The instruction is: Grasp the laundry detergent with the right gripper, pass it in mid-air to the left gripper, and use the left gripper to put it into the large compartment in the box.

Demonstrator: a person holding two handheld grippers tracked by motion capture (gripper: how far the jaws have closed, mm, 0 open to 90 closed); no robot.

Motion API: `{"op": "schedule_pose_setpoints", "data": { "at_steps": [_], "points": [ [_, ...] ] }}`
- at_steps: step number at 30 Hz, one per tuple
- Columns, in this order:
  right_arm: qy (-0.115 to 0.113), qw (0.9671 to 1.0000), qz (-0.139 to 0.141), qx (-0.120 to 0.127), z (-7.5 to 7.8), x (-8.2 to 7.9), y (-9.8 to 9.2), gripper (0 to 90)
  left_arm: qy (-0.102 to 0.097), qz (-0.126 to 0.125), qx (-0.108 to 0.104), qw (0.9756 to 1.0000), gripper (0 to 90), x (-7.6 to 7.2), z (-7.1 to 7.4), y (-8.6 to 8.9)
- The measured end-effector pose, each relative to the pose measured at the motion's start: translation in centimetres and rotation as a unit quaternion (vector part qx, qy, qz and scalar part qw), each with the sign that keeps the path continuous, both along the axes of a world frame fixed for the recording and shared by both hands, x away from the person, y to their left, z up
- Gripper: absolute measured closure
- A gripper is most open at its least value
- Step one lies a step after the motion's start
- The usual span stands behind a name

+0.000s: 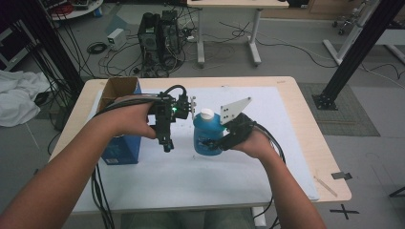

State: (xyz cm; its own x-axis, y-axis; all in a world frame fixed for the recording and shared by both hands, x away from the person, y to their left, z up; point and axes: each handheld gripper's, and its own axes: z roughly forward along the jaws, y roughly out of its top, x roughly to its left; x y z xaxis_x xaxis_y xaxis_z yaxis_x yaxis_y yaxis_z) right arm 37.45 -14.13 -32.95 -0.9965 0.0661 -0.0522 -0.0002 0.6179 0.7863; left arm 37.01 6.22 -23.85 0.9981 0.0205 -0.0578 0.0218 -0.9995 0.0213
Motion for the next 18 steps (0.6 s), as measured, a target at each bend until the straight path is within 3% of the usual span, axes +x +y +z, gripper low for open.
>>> {"op": "schedule_pose_setpoints", "data": {
  "at_steps": [3,6,8,9,13,14,15,17,18],
  "points": [
    [0.006,1.0000,0.006,-0.002,-0.2,-0.2,0.6,46.0,-0.001,0.000,0.001,1.0000,5.7,-0.2,0.4,-0.2],
    [-0.004,0.9999,0.015,-0.002,-0.4,-0.2,1.1,46.0,-0.001,-0.001,-0.001,1.0000,5.7,-0.3,0.5,-0.4],
    [0.006,0.9998,0.017,-0.001,-0.5,-0.5,1.4,46.0,-0.002,-0.001,-0.001,1.0000,5.7,-0.3,0.6,-0.4],
    [-0.006,0.9997,0.023,-0.003,-0.6,-0.4,1.6,46.0,-0.002,-0.001,-0.001,1.0000,5.7,-0.3,0.6,-0.4],
    [0.001,0.9998,0.022,0.002,-0.9,-0.8,2.4,46.0,-0.001,-0.007,0.003,1.0000,5.7,-0.4,0.5,-0.7],
    [-0.017,0.9992,0.035,0.009,-1.1,-0.5,2.6,46.0,0.000,-0.006,-0.002,1.0000,5.7,-0.5,0.4,-0.7],
    [-0.019,0.9990,0.037,0.015,-1.2,-0.5,2.9,46.0,0.001,-0.010,0.002,0.9999,5.7,-0.5,0.5,-0.8],
    [0.012,0.9994,0.032,0.005,-1.5,-1.0,3.1,46.0,-0.003,-0.014,0.003,0.9999,5.6,-0.8,0.6,-1.0],
    [0.004,0.9992,0.038,0.010,-1.6,-0.9,3.3,46.0,-0.003,-0.015,0.000,0.9999,5.7,-0.8,0.5,-1.0]
  ]
}}
